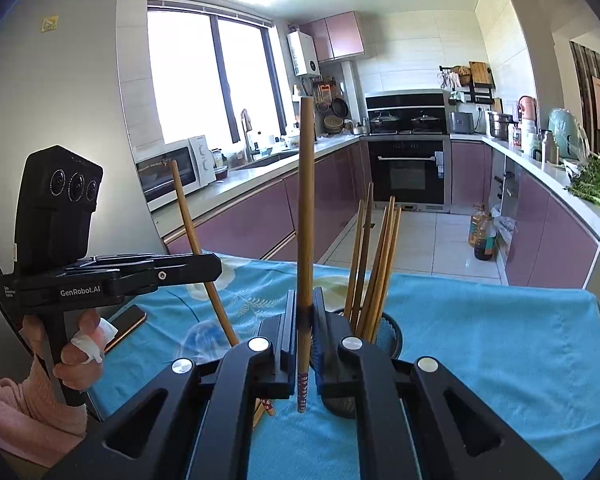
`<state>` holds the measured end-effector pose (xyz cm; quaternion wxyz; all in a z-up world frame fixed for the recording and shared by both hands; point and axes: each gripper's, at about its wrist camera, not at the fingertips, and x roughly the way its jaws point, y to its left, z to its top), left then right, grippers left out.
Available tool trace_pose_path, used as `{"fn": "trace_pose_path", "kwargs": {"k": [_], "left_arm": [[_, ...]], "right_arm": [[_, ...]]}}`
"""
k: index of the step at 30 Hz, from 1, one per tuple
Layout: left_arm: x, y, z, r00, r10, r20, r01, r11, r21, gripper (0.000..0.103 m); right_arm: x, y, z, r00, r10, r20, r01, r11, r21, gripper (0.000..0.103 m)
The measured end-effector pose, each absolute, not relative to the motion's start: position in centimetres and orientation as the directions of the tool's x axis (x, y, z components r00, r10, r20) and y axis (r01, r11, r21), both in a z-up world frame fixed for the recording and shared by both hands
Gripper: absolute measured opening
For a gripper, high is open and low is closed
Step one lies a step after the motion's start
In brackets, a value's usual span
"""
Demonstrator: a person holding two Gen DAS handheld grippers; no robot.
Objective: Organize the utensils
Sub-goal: 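Lift both chopsticks upright and lower them into the mesh holder, then push the chopsticks down into the holder and open both tools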
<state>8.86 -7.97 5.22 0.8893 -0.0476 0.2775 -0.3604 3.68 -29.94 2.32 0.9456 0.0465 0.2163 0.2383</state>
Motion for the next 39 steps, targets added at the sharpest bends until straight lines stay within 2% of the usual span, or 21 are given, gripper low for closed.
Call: {"fn": "trace_pose_path", "kwargs": {"k": [24,39], "left_arm": [[10.7,-10.6,8.9,0.64,-0.671,-0.374,0.636,0.736,-0.233,0.007],[11.8,-11.9,7.1,0.651,-0.632,-0.42,0.608,0.766,-0.211,0.007]], "right_arm": [[5.5,-30.6,4.4,0.835,0.437,-0.335,-0.407,0.9,0.157,0.006],[7.7,-30.0,2.8,0.819,0.421,-0.389,-0.384,0.907,0.174,0.006]]}}
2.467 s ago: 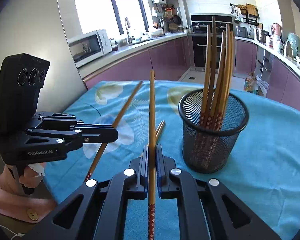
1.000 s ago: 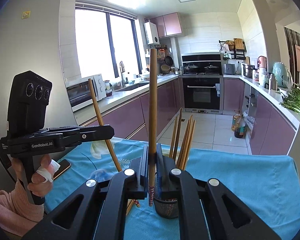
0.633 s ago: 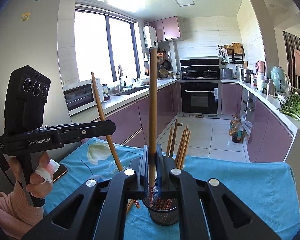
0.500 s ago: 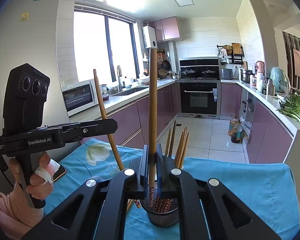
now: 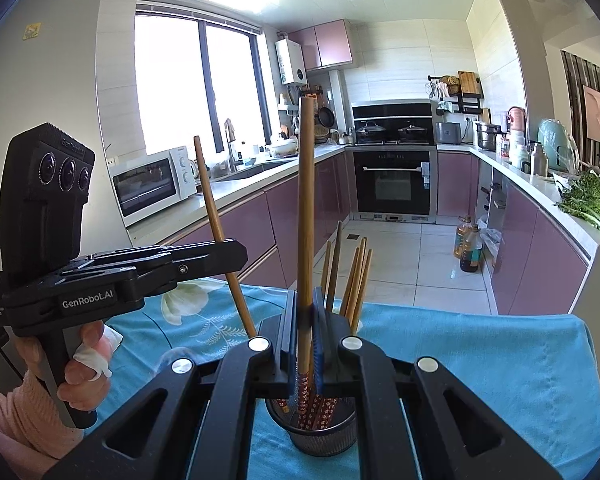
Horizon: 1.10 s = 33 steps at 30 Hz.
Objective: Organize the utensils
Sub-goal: 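Push the chopsticks down into the holder and open both tools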
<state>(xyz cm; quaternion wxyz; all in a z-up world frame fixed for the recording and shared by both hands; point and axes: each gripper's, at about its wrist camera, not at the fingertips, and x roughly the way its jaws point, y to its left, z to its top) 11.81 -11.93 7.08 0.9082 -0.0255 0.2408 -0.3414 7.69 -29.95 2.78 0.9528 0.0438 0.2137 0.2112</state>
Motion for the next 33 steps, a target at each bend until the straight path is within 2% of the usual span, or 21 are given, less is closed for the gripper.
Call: {"fn": "trace_pose_path", "kwargs": {"k": [33], "left_arm": [[12.7,-15.0,4.7,0.61,-0.59,-0.529,0.61,0.775,-0.162,0.007]], "right_arm": [[9.8,-29.2,0.1,0.765,0.421,-0.487,-0.377,0.906,0.192,0.006]]}}
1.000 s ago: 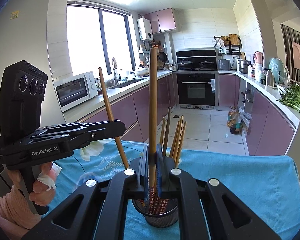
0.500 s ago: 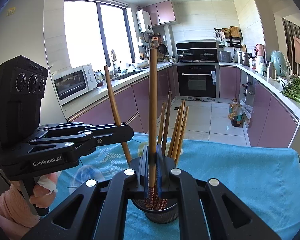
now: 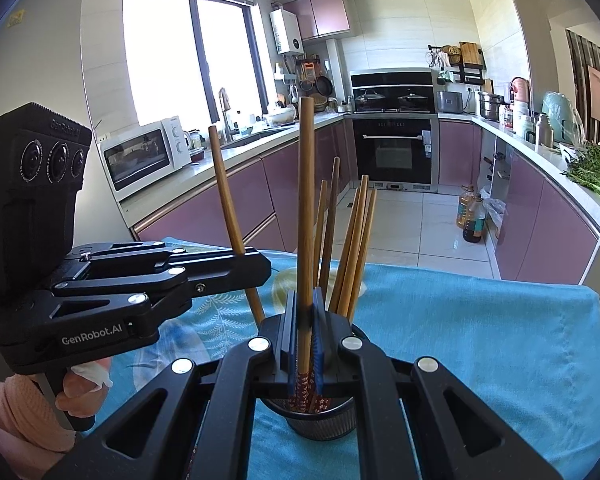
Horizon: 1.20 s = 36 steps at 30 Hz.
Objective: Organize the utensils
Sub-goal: 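Push the chopsticks down into the holder and open both tools, then withdraw both tools and move them over the last two chopsticks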
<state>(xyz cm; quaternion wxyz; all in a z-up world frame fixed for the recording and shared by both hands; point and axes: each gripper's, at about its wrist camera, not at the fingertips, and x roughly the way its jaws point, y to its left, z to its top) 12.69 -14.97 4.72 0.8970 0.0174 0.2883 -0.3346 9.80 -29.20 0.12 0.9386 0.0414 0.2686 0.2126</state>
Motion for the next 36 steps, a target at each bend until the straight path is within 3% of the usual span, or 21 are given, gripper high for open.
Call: {"fn": "trace_pose_path", "kwargs": {"k": [36], "left_arm": [[15.2,-16.4,1.0,0.572,-0.551,-0.608,0.59,0.791,-0.162,0.008]], "right_arm": [[12.4,-29.6,-2.2,0.731,0.425,-0.535,-0.334,0.905,0.263,0.008]]}}
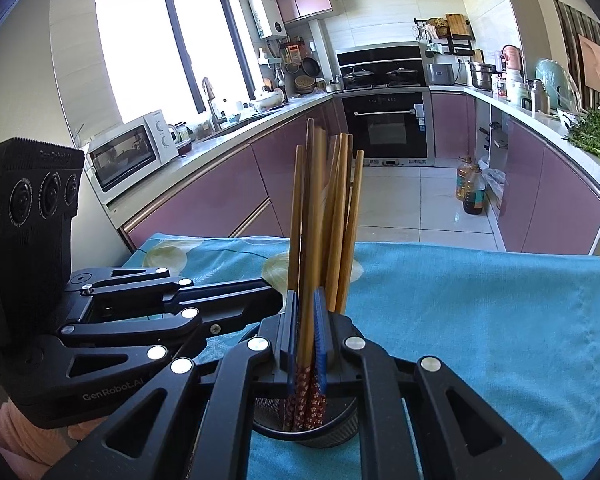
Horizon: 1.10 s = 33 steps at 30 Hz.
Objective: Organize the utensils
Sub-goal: 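Withdraw both tools and move them over the last two chopsticks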
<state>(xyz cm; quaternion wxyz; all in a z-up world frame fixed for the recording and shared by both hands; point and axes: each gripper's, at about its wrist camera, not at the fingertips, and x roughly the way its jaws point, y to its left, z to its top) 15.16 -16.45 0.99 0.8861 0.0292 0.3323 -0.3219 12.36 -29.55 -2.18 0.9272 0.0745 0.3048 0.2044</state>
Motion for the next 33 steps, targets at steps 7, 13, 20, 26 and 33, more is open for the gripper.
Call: {"fn": "trace_pose_path", "kwargs": {"k": [7,13,20,26,33], "left_arm": [[14.2,-14.9,0.8,0.594,-0.547,-0.589,0.572,0.803,-0.169,0.018],[12.2,-12.4,1.2,0.66,-0.515,-0.548,0.538,0.832,-0.134,0.033],[9.3,-8.5,0.8,0.737,-0.44,-0.513,0.466,0.881,-0.086,0.055],[8.0,-6.2,-2.0,0.748,-0.35,-0.564,0.392,0.919,-0.05,0.072],[7.5,-5.2,-6.0,0.731,-0.249,-0.635,0.327,0.945,0.007,0.077]], "right_arm": [[11.5,-29.9,-2.3,0.726,0.436,-0.532,-0.344,0.9,0.268,0.008],[9.1,-29.6,-1.6,0.727,0.477,-0.495,-0.4,0.879,0.26,0.02],[5.6,-27.9,-1.7,0.684,0.546,-0.483,-0.505,0.833,0.227,0.038],[5.3,-25.2,-5.7,0.588,0.566,-0.577,-0.526,0.81,0.259,0.039],[5.6,-22.7,-9.9,0.519,0.535,-0.667,-0.491,0.825,0.28,0.039]]}}
